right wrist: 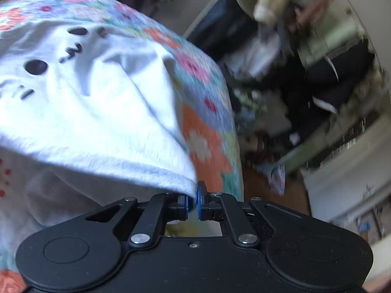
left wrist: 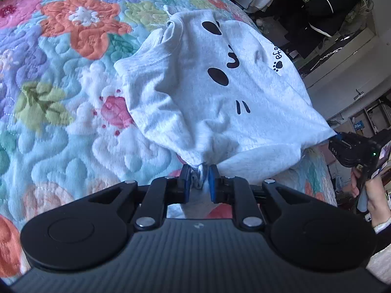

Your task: Fold clothes

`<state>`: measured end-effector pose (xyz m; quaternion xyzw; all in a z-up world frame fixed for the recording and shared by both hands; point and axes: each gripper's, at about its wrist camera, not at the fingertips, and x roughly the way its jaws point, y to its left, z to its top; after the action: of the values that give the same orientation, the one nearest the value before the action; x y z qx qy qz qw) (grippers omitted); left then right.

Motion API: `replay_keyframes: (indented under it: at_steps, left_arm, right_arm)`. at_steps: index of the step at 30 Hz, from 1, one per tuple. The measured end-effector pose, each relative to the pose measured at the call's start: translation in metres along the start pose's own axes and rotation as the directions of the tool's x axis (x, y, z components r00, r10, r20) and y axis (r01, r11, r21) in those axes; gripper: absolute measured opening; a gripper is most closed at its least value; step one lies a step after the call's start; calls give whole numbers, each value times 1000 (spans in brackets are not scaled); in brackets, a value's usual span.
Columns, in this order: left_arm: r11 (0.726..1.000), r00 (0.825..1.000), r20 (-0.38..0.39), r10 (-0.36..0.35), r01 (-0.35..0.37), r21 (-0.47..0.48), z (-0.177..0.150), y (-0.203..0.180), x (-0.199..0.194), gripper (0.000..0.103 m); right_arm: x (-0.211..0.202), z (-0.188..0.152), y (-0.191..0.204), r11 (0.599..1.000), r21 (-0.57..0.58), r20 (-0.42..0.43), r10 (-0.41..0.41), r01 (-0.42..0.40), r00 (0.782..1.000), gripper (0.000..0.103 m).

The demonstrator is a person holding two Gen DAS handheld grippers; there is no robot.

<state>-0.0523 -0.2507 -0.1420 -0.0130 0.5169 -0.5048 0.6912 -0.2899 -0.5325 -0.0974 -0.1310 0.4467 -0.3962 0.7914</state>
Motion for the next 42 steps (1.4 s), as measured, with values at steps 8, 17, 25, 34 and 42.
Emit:
replay_keyframes:
  at_steps: [8,17,25,34,42]
  left_arm:
    - [986,989,117,89,-104,133,17,-16,-33,16]
    - [958,984,151,93,-130,255,38,-35,-27,42]
    - [945,963,215,165,-217,244,66,-26,-5,66]
    - [984,968,178,174,-176,-8,95,39,58,83]
    - [984,967,220,132,-155,92,89,21,76,5]
  right_arm:
    - [-50,12,-21,973,143,1,185,-184,983,27]
    - [-95,79,-14,763,282,159,560,-581,813,57]
    - [-25,171,81,427,434,161,829,-793,535,58]
    - [22,156,127,495,431,95,807,-754,583,58]
    - [59,149,112,416,483,160,823,-770,545,58]
